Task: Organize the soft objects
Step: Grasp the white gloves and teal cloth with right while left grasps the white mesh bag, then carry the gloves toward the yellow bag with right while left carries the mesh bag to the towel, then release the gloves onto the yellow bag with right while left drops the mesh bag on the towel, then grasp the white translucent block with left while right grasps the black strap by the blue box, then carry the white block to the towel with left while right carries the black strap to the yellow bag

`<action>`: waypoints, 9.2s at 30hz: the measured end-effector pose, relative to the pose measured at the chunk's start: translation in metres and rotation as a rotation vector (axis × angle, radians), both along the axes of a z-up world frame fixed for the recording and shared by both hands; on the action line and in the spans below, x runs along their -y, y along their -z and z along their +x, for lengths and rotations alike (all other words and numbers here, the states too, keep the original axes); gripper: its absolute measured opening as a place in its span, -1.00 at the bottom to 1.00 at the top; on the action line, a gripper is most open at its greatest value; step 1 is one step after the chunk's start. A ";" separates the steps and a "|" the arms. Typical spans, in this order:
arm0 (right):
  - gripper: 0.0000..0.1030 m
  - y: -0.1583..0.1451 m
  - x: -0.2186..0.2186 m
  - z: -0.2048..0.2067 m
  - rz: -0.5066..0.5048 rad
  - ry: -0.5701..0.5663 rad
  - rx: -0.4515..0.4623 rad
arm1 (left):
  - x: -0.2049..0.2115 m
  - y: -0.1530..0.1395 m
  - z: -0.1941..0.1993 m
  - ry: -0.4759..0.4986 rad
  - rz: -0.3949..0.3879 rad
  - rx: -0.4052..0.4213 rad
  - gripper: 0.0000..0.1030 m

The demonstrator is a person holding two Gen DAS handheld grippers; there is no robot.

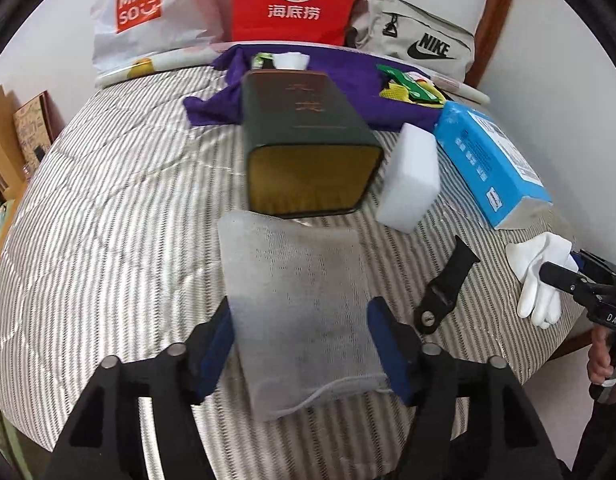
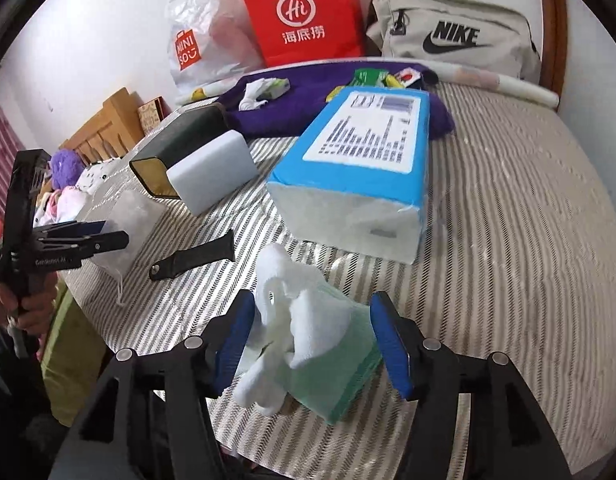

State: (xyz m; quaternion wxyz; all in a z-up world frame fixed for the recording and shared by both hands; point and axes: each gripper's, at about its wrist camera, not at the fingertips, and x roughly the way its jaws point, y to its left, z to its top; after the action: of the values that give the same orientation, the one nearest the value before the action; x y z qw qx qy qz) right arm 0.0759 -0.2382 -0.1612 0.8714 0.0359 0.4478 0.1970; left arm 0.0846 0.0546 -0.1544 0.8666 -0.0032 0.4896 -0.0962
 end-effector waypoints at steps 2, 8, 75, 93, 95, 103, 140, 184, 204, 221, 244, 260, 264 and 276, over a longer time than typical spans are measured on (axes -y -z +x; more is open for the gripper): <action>0.26 0.003 -0.004 0.001 0.014 -0.004 -0.009 | 0.009 0.003 0.002 0.015 0.021 -0.005 0.30; 0.40 0.013 -0.022 0.000 -0.033 -0.019 0.000 | 0.031 0.013 0.005 0.032 0.109 0.010 0.51; -0.71 -0.084 -0.012 0.017 0.000 0.042 0.161 | 0.010 -0.083 0.028 -0.018 -0.110 0.160 -0.86; -0.71 -0.116 -0.026 0.072 -0.007 0.015 0.206 | 0.009 -0.106 0.076 -0.039 -0.123 0.170 -0.86; -0.71 -0.118 -0.029 0.081 -0.028 0.020 0.216 | 0.009 -0.106 0.084 -0.038 -0.122 0.166 -0.86; -0.71 -0.126 -0.034 0.111 -0.046 0.035 0.241 | 0.012 -0.107 0.116 -0.041 -0.128 0.156 -0.86; -0.70 -0.069 -0.048 0.290 -0.051 -0.076 0.040 | 0.021 -0.054 0.277 -0.046 -0.176 -0.045 -0.85; 0.39 -0.098 -0.034 0.217 -0.101 -0.029 0.085 | 0.024 -0.084 0.192 0.000 -0.156 0.038 0.18; 0.31 -0.079 -0.022 0.076 -0.022 -0.035 0.083 | 0.088 -0.069 0.074 0.207 -0.050 0.074 0.08; 0.24 -0.058 -0.002 0.021 0.050 -0.011 0.042 | 0.131 -0.039 0.097 0.285 0.134 0.025 -0.08; 0.24 -0.046 -0.002 0.021 0.046 -0.030 0.010 | 0.131 -0.027 0.109 0.295 0.135 -0.031 -0.08; 0.24 -0.022 -0.057 0.022 0.049 -0.176 -0.035 | 0.087 -0.071 0.070 0.199 0.055 0.077 -0.46; -0.12 -0.007 -0.081 0.022 0.051 -0.213 -0.104 | 0.059 -0.077 0.051 0.143 0.040 0.094 -0.46; -0.02 0.011 -0.104 0.040 0.088 -0.095 -0.211 | -0.027 -0.060 0.013 -0.013 -0.070 0.096 -0.46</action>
State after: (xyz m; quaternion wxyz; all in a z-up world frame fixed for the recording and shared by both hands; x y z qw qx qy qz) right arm 0.1160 -0.1344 -0.1724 0.8066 0.0733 0.5293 0.2528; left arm 0.0973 0.0820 -0.0948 0.8891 -0.0320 0.4436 -0.1079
